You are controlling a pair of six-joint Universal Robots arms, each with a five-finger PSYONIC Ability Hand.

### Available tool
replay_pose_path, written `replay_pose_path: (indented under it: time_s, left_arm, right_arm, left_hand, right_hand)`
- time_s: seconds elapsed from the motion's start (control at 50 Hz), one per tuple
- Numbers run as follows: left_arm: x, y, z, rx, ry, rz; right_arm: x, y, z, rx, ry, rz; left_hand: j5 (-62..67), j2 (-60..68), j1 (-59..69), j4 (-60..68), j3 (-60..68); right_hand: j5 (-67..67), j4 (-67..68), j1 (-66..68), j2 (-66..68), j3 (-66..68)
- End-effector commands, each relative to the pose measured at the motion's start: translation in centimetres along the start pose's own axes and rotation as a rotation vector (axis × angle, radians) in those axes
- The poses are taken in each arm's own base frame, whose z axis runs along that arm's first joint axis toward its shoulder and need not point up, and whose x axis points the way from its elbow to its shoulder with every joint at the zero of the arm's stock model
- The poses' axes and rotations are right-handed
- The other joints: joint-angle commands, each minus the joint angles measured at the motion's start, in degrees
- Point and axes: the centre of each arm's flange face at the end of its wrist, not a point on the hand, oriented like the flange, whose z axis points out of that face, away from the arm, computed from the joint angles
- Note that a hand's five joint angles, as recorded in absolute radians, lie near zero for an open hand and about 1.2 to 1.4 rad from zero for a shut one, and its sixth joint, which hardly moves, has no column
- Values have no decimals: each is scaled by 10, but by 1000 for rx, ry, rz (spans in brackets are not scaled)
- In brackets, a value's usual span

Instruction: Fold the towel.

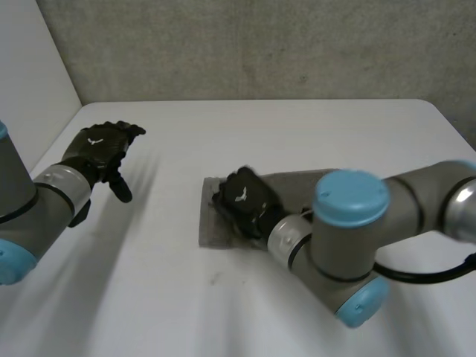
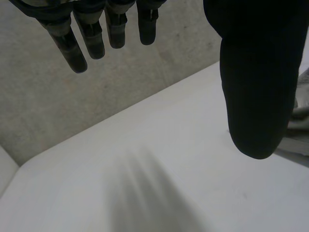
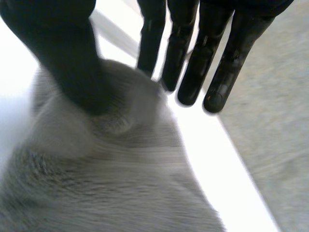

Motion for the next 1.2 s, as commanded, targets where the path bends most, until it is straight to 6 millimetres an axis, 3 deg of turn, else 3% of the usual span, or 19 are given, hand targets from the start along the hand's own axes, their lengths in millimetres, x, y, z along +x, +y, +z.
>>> replay_pose_path:
  time_s: [0.02,0.08,0.12,0.18,0.36,0.48,0.58,0.68,0.72,0.74,0.78,0.84,0.88,0.96,0.98,1.0,1.04,1.12,1.2]
  left_arm:
    - [18,3,4,3,49,9]
    - [35,-1,6,22,89,17]
    - [54,-4,8,42,139,11]
    - [70,-4,11,60,178,-21]
    - [117,11,17,48,282,-56]
    - [127,20,11,17,309,-49]
    - [124,20,5,8,307,-49]
    - [116,10,-4,27,285,-52]
    - [101,5,-6,34,227,-57]
    - [101,5,-6,34,226,-58]
    - [86,-1,-8,42,162,-65]
    - [78,-1,-8,40,128,-69]
    - [67,-2,-8,37,75,-75]
    - [62,-2,-7,36,50,-82]
    - [62,-2,-6,37,52,-84]
    - [62,-2,-6,38,55,-83]
    - [63,-3,-6,40,59,-82]
    - [68,-6,-6,56,77,-78]
    - [87,-15,-3,94,132,-75]
  right_arm:
    - [11,3,-7,-48,41,61]
    - [32,8,-14,-87,91,112]
    - [75,30,-34,-183,205,238]
    - [95,48,-56,-251,257,336]
    - [100,105,-92,-409,282,421]
    - [102,130,-99,-452,281,368]
    - [118,122,-89,-385,326,292]
    - [112,74,-65,-235,297,205]
    - [88,31,-47,-116,234,163]
    - [88,30,-47,-115,233,163]
    - [53,3,-33,-34,141,138]
    - [32,-7,-28,-7,85,117]
    - [-3,-15,-20,21,-13,99]
    - [-32,-8,-13,-2,-82,88]
    - [-37,-3,-11,-20,-88,81]
    - [-37,-3,-11,-20,-88,80]
    - [-31,-1,-13,-52,-63,79]
    - [-3,-10,-22,-56,34,125]
    - [64,10,-39,-69,229,355]
  left_hand:
    - [-16,5,0,4,4]
    - [-16,5,0,4,4]
    - [-16,5,0,4,4]
    - [-16,5,0,4,4]
    - [-16,5,0,5,5]
    - [-16,5,0,4,4]
    - [-16,5,0,5,5]
    - [-16,5,0,5,5]
    - [-16,5,0,5,5]
    - [-16,5,0,5,5]
    - [-16,5,0,4,4]
    - [-16,5,0,4,4]
    - [-16,5,0,4,4]
    - [-16,5,0,4,4]
    - [-16,5,0,4,4]
    - [-16,5,0,4,4]
    - [-16,5,0,4,4]
    - [-16,5,0,4,4]
    - [-6,16,10,15,15]
  right_hand:
    - [-330,-324,-225,-305,-314]
    - [-330,-324,-225,-305,-314]
    - [-330,-324,-225,-305,-314]
    - [-330,-324,-225,-305,-314]
    - [-287,-282,-182,-262,-271]
    - [368,374,473,393,384]
    - [370,376,475,395,386]
    - [370,376,475,395,386]
    - [370,376,475,395,386]
    - [370,376,475,395,386]
    - [370,376,475,395,386]
    - [370,376,475,395,386]
    - [370,376,475,395,386]
    - [370,376,475,395,386]
    - [262,268,367,287,278]
    - [261,267,366,286,277]
    - [-330,-324,-225,-305,-314]
    - [-330,-324,-225,-305,-314]
    - [-330,-324,-225,-305,-314]
